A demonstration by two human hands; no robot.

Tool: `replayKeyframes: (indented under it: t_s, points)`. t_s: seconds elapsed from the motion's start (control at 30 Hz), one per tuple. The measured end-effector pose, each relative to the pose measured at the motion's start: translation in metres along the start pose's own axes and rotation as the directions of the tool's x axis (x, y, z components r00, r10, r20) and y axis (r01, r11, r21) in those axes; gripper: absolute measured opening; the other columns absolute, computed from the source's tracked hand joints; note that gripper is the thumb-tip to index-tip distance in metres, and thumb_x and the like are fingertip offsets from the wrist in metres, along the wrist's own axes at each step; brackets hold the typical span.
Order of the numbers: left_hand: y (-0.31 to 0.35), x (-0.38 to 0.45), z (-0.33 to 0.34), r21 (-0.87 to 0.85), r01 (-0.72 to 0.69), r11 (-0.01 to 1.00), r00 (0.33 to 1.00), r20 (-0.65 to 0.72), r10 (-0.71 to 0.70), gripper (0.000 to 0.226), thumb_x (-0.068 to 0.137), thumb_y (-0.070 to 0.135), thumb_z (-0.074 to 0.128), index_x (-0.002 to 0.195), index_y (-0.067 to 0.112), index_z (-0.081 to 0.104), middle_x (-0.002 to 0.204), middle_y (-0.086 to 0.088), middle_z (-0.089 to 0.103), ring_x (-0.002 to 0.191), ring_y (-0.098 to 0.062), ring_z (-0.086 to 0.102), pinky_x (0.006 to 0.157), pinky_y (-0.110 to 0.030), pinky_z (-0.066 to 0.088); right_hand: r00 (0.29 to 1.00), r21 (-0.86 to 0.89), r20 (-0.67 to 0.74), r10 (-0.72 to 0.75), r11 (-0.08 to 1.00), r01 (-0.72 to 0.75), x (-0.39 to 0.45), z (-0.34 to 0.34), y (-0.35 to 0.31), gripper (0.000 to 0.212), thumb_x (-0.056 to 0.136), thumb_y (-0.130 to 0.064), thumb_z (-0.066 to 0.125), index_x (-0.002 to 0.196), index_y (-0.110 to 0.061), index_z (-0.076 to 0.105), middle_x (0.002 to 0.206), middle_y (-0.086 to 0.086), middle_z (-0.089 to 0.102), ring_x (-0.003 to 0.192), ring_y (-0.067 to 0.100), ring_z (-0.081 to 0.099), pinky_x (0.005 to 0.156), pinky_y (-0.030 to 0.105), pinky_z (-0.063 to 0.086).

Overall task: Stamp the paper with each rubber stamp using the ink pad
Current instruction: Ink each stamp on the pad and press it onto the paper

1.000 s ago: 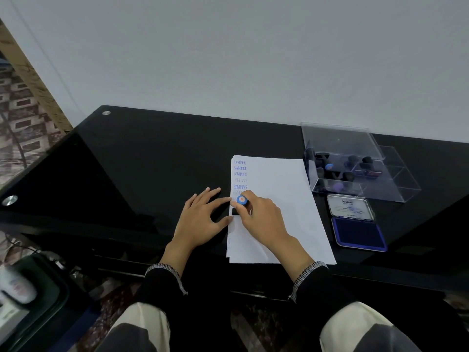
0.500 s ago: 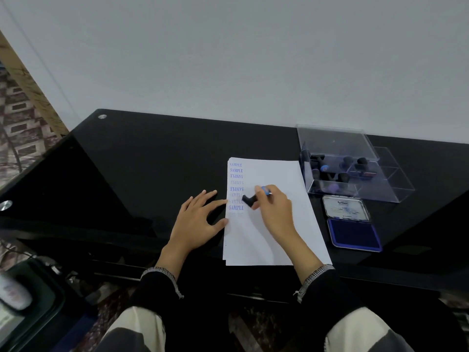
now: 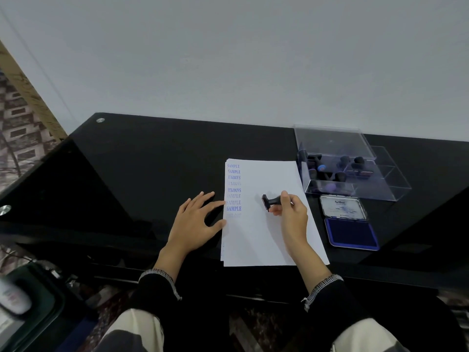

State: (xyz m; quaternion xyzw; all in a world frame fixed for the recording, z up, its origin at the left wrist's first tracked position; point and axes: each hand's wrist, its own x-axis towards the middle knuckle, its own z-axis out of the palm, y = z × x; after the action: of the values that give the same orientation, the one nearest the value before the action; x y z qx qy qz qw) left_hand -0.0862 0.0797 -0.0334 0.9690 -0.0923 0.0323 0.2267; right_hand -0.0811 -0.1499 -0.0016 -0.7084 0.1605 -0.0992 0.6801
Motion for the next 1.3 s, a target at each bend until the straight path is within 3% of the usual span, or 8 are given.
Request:
replayKeyframes:
  t_s: [0.17, 0.27, 0.43, 0.63, 0.77, 0.9, 1.03, 1.3]
  points:
    - [0.001, -0.002, -0.002, -0.006, 0.0, 1.0, 1.0, 0.005, 0.0, 0.068, 0.077, 0.075, 0.028, 0.137, 0.046, 0.045, 0.156, 0.014, 0.028, 0.147, -0.008, 0.012, 0.119, -0.036, 0.004, 0.999, -0.029, 0.028, -0.022, 0.999, 0.023, -0.001, -0.001, -0.001, 0.025, 0.101, -0.025, 0.043, 0.093, -0.005, 0.056, 0.072, 0.006, 0.063, 0.064, 0.009, 0.058, 0.057, 0.005, 0.042]
    - [0.002, -0.002, -0.004, -0.005, 0.003, 1.0, 1.0, 0.031, -0.003, 0.066, 0.079, 0.074, 0.031, 0.137, 0.046, 0.044, 0.156, 0.013, 0.026, 0.147, -0.009, 0.011, 0.12, -0.036, 0.003, 0.998, -0.009, 0.059, -0.007, 1.0, 0.007, -0.001, -0.003, -0.003, 0.024, 0.101, -0.026, 0.043, 0.092, -0.008, 0.056, 0.072, 0.005, 0.066, 0.067, 0.012, 0.059, 0.069, 0.017, 0.045]
    - [0.025, 0.004, -0.005, -0.081, 0.086, 0.993, 0.996, 0.045, -0.083, 0.047, 0.092, 0.043, 0.055, 0.137, 0.037, 0.047, 0.155, 0.007, 0.03, 0.148, -0.013, 0.014, 0.12, -0.044, 0.004, 0.997, 0.035, -0.019, -0.074, 0.997, 0.075, 0.002, -0.029, -0.015, 0.018, 0.101, -0.025, 0.044, 0.088, -0.02, 0.056, 0.075, 0.002, 0.068, 0.079, 0.018, 0.063, 0.083, 0.032, 0.05]
    - [0.101, 0.014, 0.025, -0.276, -0.088, 0.957, 0.993, -0.101, 0.062, 0.034, 0.09, 0.034, 0.059, 0.124, 0.028, 0.061, 0.143, 0.007, 0.048, 0.137, -0.014, 0.036, 0.115, -0.042, 0.024, 0.979, -0.039, -0.133, -0.153, 0.988, 0.15, 0.008, -0.098, -0.032, 0.021, 0.101, -0.025, 0.043, 0.09, -0.013, 0.057, 0.072, 0.003, 0.064, 0.067, 0.012, 0.055, 0.063, 0.021, 0.046]
    - [0.147, 0.021, 0.051, -0.318, -0.135, 0.938, 0.991, -0.063, 0.121, 0.031, 0.093, 0.024, 0.06, 0.124, 0.027, 0.062, 0.143, 0.008, 0.049, 0.139, -0.013, 0.034, 0.117, -0.033, 0.02, 0.971, -0.177, -0.168, -0.171, 0.974, 0.141, 0.01, -0.146, -0.031, 0.023, 0.1, -0.025, 0.045, 0.087, -0.011, 0.058, 0.069, 0.002, 0.063, 0.064, 0.011, 0.055, 0.064, 0.026, 0.044]
    - [0.168, 0.023, 0.072, -0.24, -0.196, 0.951, 0.98, -0.029, 0.195, 0.03, 0.097, 0.029, 0.053, 0.127, 0.026, 0.06, 0.145, 0.01, 0.046, 0.142, -0.011, 0.028, 0.118, -0.031, 0.013, 0.969, -0.43, -0.107, -0.222, 0.889, 0.156, 0.008, -0.179, -0.026, 0.023, 0.098, -0.025, 0.047, 0.083, -0.009, 0.055, 0.066, 0.007, 0.062, 0.064, 0.017, 0.056, 0.065, 0.026, 0.041]
    - [0.167, 0.021, 0.083, -0.153, -0.236, 0.96, 0.971, 0.011, 0.241, 0.042, 0.102, 0.043, 0.031, 0.133, 0.029, 0.055, 0.148, 0.011, 0.043, 0.144, -0.01, 0.024, 0.118, -0.029, 0.006, 0.962, -0.645, 0.064, -0.266, 0.725, 0.243, 0.007, -0.188, -0.021, 0.016, 0.098, -0.026, 0.046, 0.086, -0.017, 0.047, 0.066, 0.006, 0.056, 0.061, 0.024, 0.055, 0.06, 0.041, 0.043]
    - [0.168, 0.019, 0.083, -0.024, -0.296, 0.955, 0.952, 0.076, 0.297, 0.074, 0.092, 0.048, -0.008, 0.15, 0.025, 0.031, 0.156, 0.009, 0.03, 0.147, -0.009, 0.015, 0.118, -0.025, -0.003, 0.934, -0.785, 0.252, -0.253, 0.511, 0.35, 0.005, -0.177, -0.026, 0.016, 0.1, -0.027, 0.042, 0.097, -0.012, 0.048, 0.073, 0.004, 0.056, 0.066, 0.025, 0.053, 0.057, 0.034, 0.039]
